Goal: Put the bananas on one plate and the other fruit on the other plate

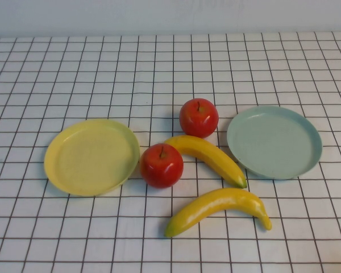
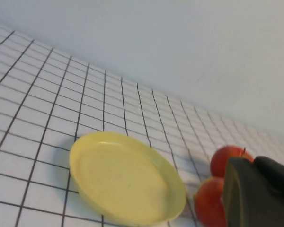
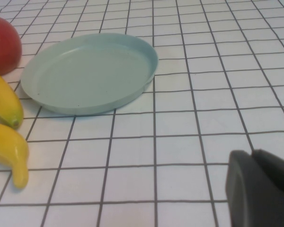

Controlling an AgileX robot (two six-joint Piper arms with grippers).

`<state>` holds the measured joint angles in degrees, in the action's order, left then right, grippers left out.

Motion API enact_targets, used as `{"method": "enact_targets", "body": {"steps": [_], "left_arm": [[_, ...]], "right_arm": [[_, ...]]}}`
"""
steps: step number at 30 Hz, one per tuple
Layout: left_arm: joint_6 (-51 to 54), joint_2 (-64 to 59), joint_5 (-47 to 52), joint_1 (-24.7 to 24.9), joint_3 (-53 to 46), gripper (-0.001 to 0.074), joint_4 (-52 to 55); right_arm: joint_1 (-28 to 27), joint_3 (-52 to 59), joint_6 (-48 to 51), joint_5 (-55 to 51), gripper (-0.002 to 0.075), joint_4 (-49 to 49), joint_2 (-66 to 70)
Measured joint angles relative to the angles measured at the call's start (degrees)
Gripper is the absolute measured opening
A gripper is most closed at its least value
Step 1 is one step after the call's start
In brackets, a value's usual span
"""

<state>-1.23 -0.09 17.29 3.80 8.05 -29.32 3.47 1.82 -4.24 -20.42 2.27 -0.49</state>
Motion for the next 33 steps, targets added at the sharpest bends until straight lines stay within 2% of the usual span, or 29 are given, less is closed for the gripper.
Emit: {"method": "enact_targets", "body": {"steps": [5,8,13,16,21,24,30,33], "left_arm": [[15.91,-11.23,15.09,0.0,12.94,0.0002,2.31],[24.06,-19.43,17.91,0.0,17.64,0.0002,2.72],[31.92,-30.82,18.41,0.0,23.56,0.0002,3.33],[30.52,-35.47,18.41,0.68,26.11,0.0002,6.44],[13.45,-43.58,17.9,8.19,28.46,0.0028,21.69],[8.02,-48.31,14.63,14.21,28.46,0.0136,27.23],[3.51,-59.83,8.26,24.85,31.18,0.0561,28.94],[3.43,-66.84,8.26,28.09,35.08,0.0641,29.32]], "right_arm": [[0.0,0.0,0.0,0.0,-0.0015,0.21,0.0],[0.0,0.0,0.0,0.0,-0.0015,0.37,0.0],[0.0,0.0,0.0,0.0,-0.0015,0.95,0.0],[0.0,0.0,0.0,0.0,-0.0015,1.05,0.0],[0.0,0.0,0.0,0.0,-0.0015,1.05,0.0],[0.0,0.0,0.0,0.0,-0.0015,1.11,0.0],[0.0,0.0,0.0,0.0,-0.0015,1.19,0.0],[0.0,0.0,0.0,0.0,-0.0015,1.19,0.0]]}}
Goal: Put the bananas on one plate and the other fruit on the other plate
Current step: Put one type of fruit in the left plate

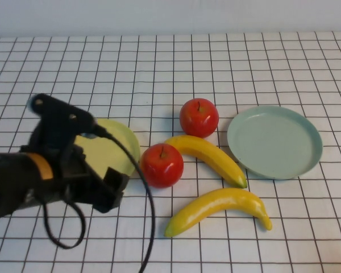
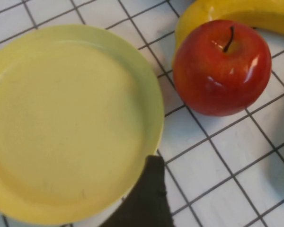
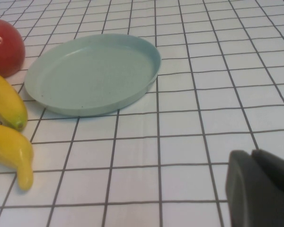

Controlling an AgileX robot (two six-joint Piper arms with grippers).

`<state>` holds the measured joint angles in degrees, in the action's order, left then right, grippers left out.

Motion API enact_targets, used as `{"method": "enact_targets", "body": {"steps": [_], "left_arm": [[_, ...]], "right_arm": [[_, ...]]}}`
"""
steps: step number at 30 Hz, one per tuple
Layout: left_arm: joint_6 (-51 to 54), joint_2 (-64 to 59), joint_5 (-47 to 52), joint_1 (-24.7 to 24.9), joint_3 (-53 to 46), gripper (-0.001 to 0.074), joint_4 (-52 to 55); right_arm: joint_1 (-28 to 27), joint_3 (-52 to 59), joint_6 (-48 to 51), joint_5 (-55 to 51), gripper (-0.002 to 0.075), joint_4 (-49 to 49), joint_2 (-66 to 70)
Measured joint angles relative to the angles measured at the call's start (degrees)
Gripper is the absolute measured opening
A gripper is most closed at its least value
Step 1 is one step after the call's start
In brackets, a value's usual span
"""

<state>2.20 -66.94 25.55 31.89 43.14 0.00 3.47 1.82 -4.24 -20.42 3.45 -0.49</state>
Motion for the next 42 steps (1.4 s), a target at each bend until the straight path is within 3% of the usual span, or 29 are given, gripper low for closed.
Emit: {"method": "enact_targets", "body": {"steps": [11,19,38,42], "left_arm": [[1.37,-22.37,3.52,4.36,18.0,0.0664,4.56],[1.82,-31.77,5.59,6.53,26.02,0.0664,5.65],[3.73,-37.37,6.41,6.65,29.21,0.0664,5.75],[3.83,-37.37,6.33,6.65,29.21,0.0636,5.75]], "right_arm": [[0.0,0.0,0.0,0.0,-0.0015,0.05,0.0],[0.0,0.0,0.0,0.0,-0.0015,0.05,0.0],[0.0,0.0,0.0,0.0,-0.0015,0.05,0.0],[0.0,0.0,0.0,0.0,-0.0015,0.05,0.0]]}}
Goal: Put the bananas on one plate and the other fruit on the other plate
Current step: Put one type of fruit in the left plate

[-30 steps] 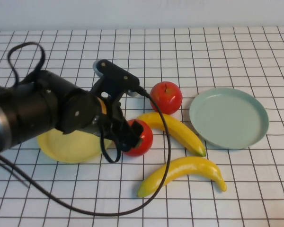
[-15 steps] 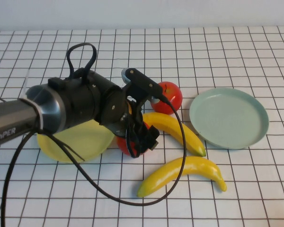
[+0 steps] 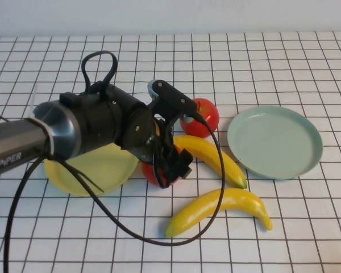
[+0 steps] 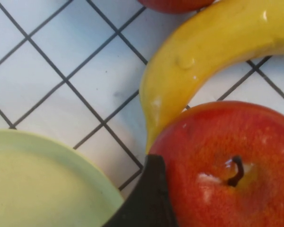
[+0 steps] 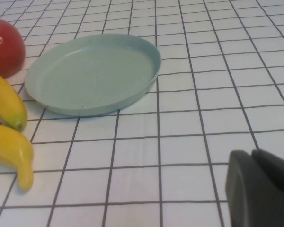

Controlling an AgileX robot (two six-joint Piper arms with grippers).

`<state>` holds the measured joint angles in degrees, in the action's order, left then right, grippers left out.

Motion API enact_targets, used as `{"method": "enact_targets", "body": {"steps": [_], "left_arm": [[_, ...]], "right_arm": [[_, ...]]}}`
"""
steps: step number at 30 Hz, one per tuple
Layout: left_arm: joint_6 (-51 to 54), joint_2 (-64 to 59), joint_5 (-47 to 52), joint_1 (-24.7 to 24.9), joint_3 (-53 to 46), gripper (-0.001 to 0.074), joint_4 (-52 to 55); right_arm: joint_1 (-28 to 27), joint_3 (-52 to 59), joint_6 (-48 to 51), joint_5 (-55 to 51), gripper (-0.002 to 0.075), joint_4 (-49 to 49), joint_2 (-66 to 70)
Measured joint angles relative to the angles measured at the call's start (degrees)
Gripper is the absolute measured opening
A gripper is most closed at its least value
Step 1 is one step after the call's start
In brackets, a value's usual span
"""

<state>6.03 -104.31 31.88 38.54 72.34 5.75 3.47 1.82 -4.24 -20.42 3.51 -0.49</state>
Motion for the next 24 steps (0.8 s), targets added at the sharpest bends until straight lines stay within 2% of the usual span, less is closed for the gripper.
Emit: {"method": "enact_targets", "body": {"steps": [4,10,16,19,24], "left_arm": [[-1.62,-0.02,-0.6,0.0,0.0,0.0575,0.32],[-3.73,1.34,-1.35,0.0,0.0,0.0575,2.49],[-6.03,9.16,-1.15,-0.14,0.0,0.0575,6.75],[-8.45,12.12,0.12,-1.85,0.0,0.0575,8.22],[-13.3,12.84,3.74,-8.47,-0.91,0.0574,10.99]], "right_arm": [[0.0,0.0,0.0,0.0,-0.0015,0.0,0.0],[0.0,0.0,0.0,0.0,-0.0015,0.0,0.0],[0.0,0.0,0.0,0.0,-0.0015,0.0,0.0],[0.0,0.0,0.0,0.0,-0.0015,0.0,0.0],[0.0,0.0,0.0,0.0,-0.0015,0.0,0.0]]}}
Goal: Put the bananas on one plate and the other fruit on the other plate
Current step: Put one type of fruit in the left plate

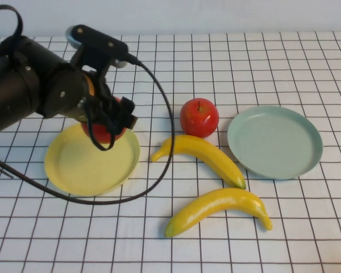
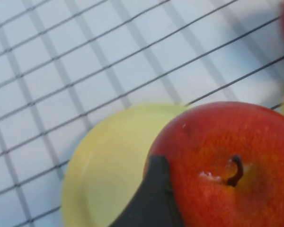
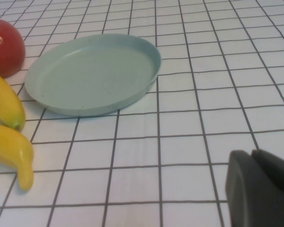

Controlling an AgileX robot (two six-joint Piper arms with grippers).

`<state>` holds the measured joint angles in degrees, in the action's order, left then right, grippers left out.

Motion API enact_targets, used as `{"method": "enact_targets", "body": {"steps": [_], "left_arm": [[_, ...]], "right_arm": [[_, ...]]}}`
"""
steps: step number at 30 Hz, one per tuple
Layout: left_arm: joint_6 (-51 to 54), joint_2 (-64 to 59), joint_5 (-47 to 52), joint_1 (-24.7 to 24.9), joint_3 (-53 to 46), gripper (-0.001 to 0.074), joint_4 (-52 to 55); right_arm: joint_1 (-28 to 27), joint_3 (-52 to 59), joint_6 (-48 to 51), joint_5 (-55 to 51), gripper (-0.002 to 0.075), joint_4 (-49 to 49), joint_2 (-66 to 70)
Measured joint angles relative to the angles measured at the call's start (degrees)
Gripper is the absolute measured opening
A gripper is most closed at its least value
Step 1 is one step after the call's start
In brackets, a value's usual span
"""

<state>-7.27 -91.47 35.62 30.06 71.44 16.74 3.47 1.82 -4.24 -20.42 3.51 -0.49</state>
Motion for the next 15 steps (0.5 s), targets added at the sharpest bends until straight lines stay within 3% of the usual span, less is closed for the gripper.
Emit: {"method": "enact_targets", "body": {"steps": [7,15], "left_arm": [[-2.42,0.0,-2.99,-8.64,-6.68,0.0574,0.76],[-4.72,-0.23,-9.38,-12.25,-12.1,0.0574,0.23]], "right_arm": [[0.0,0.0,0.0,0.0,-0.0015,0.08,0.0],[0.0,0.0,0.0,0.0,-0.0015,0.08,0.0]]}}
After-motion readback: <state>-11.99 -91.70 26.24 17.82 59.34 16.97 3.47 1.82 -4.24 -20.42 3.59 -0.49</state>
